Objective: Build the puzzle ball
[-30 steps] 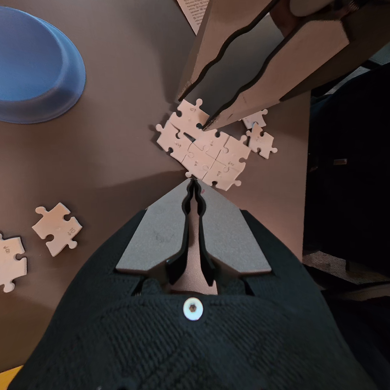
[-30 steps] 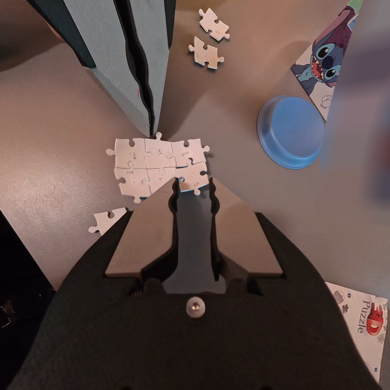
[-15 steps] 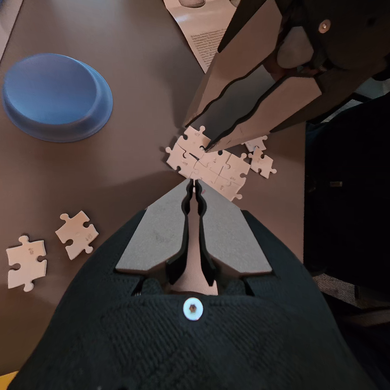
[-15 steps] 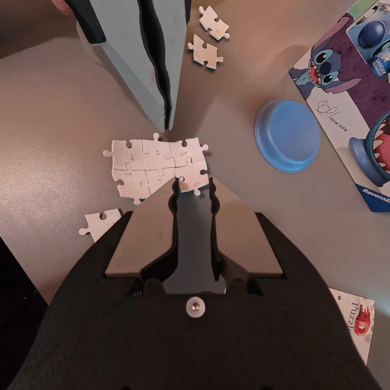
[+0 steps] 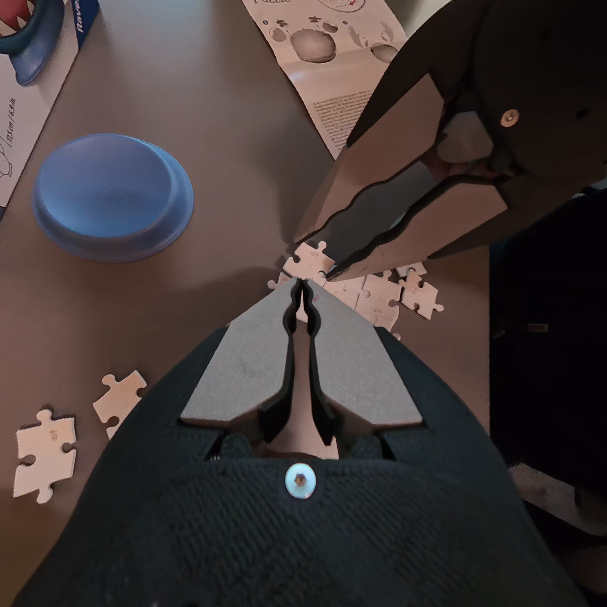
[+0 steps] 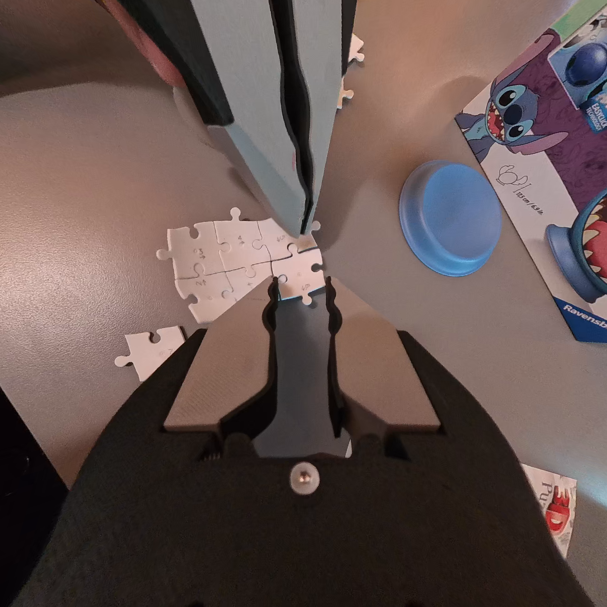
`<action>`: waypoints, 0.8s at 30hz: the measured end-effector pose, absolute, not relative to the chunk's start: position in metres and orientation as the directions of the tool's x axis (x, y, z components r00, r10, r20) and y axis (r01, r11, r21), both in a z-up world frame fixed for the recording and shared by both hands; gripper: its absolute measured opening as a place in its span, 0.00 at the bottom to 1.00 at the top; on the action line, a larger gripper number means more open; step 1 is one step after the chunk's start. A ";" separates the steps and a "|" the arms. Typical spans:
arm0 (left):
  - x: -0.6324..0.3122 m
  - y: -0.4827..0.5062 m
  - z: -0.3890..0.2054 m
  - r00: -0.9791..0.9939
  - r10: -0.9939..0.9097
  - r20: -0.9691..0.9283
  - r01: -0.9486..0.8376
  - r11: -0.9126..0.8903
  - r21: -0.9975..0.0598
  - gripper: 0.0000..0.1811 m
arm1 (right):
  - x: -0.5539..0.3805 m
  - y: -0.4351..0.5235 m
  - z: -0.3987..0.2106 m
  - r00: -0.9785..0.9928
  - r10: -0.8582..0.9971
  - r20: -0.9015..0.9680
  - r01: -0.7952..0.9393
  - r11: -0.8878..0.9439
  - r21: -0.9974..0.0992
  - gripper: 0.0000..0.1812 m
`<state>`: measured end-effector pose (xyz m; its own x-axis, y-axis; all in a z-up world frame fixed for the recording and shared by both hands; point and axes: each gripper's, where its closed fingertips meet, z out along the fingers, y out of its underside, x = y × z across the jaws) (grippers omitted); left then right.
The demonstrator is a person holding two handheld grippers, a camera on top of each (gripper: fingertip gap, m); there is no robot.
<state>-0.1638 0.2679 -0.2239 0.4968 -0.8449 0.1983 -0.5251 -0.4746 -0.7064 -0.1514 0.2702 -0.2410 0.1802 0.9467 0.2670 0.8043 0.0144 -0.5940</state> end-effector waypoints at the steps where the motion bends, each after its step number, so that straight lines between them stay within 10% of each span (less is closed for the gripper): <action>1: -0.163 0.267 -0.226 0.494 -0.847 0.195 -0.533 -0.473 -0.702 0.00 | -0.152 0.271 -0.241 0.176 0.947 0.270 0.805 0.019 -0.593 0.14; 24: -0.160 0.271 -0.238 0.502 -0.852 0.148 -0.578 -0.458 -0.675 0.00 | -0.150 0.277 -0.238 0.112 0.947 0.301 0.829 0.078 -0.553 0.14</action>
<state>-0.1603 0.2711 -0.2377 0.5018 -0.8522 0.1484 -0.5780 -0.4579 -0.6755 -0.1503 0.2771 -0.2380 0.1122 0.9470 0.3011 0.8293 0.0777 -0.5534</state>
